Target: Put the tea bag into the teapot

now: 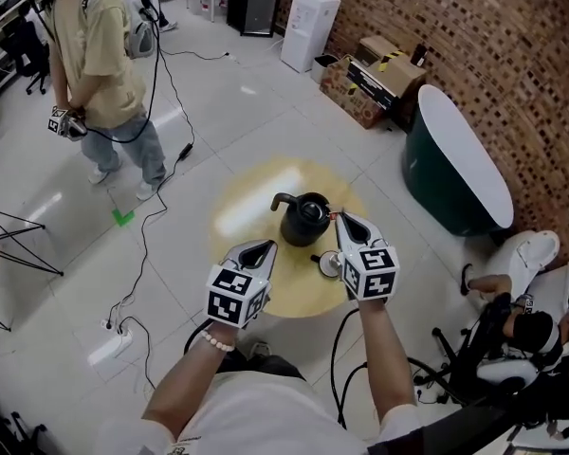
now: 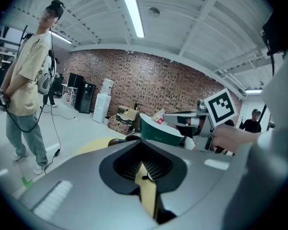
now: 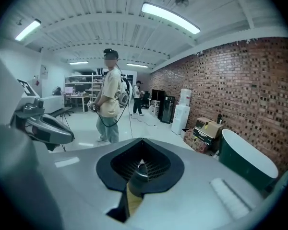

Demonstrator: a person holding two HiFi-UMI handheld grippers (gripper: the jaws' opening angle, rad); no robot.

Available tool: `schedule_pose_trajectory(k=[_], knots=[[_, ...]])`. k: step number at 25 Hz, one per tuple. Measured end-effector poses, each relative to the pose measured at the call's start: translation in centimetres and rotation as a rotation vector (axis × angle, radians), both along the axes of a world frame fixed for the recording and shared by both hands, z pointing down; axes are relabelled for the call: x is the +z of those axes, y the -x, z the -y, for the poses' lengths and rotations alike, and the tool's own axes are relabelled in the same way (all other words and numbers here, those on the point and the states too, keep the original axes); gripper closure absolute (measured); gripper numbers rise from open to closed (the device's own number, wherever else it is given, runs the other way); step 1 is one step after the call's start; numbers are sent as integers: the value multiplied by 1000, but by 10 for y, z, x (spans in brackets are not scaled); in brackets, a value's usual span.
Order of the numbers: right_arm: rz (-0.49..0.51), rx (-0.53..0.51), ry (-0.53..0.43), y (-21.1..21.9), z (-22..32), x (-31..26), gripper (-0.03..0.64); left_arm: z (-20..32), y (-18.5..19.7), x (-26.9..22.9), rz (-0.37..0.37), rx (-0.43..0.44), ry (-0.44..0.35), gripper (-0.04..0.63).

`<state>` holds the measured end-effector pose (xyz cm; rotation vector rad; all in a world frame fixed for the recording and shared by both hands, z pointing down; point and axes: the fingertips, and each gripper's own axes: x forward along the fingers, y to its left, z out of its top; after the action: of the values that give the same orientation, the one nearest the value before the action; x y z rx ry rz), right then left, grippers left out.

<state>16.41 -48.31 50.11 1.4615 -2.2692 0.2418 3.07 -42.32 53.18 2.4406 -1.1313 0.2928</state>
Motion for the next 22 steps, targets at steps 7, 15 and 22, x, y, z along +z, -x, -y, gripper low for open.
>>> schedule_pose_trajectory(k=[7, 15, 22], knots=[[-81, -37, 73, 3, 27, 14, 615, 13, -8, -5, 3, 17, 25, 583], [-190, -81, 186, -3, 46, 50, 614, 13, -22, -1, -5, 37, 77, 583], [-249, -102, 260, 1, 62, 92, 614, 15, -22, 20, -14, 35, 118, 583]])
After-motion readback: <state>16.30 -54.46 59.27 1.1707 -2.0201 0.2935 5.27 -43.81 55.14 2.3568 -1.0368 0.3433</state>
